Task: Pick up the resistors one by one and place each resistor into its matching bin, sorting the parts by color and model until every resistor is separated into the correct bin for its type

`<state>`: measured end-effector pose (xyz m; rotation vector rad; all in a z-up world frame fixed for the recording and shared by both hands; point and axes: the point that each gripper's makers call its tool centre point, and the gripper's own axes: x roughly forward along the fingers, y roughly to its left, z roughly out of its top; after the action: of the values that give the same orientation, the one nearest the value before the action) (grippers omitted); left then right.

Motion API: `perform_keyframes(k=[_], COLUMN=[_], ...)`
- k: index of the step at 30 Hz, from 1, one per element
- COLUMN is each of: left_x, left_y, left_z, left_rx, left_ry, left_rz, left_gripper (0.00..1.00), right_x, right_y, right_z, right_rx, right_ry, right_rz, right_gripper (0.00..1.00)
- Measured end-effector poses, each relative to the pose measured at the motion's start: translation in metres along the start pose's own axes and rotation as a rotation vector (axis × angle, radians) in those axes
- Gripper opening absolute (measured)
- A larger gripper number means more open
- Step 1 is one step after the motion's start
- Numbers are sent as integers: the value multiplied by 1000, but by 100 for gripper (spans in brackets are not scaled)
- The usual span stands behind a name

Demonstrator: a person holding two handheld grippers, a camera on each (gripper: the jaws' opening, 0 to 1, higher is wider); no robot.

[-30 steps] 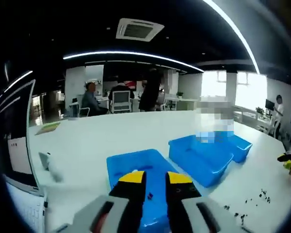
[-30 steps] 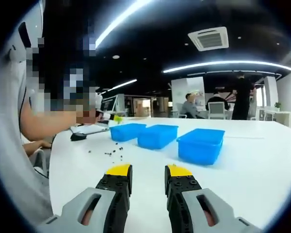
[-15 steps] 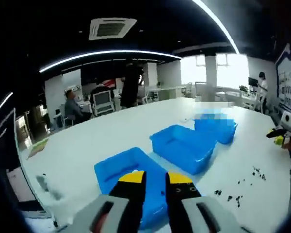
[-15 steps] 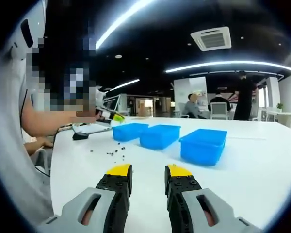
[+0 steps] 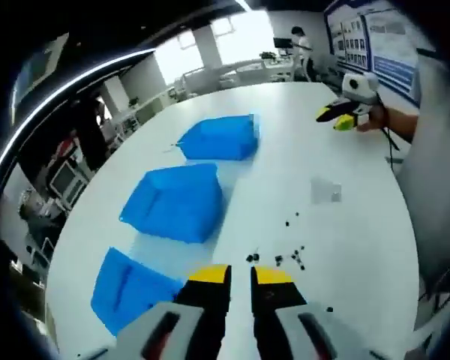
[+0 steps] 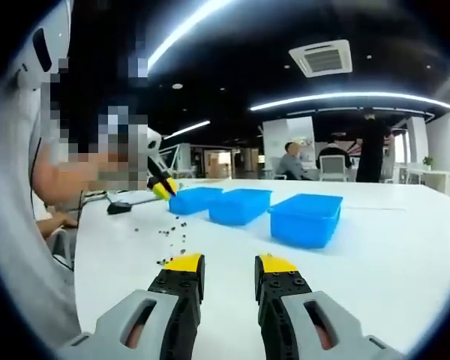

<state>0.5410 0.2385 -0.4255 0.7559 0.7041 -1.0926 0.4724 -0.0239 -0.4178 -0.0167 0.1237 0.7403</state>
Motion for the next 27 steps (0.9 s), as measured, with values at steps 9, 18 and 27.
perform_keyframes(k=[9,18,27], left_x=[28,55,57], left_y=[-5,-8,-11], left_z=[-7,4,0], left_rx=[-42,-164,-204], left_ry=[124,100,122], left_rz=[-61,-81,-90], left_gripper=[15,11,11], right_x=[1,-4,-10], right_y=[-4,-13,-24], right_z=[-2,-5,-9], right_rx=[-1,12,22], right_ry=[-1,-1,-2], right_rz=[0,-17,-42], right_gripper=[29,29,29])
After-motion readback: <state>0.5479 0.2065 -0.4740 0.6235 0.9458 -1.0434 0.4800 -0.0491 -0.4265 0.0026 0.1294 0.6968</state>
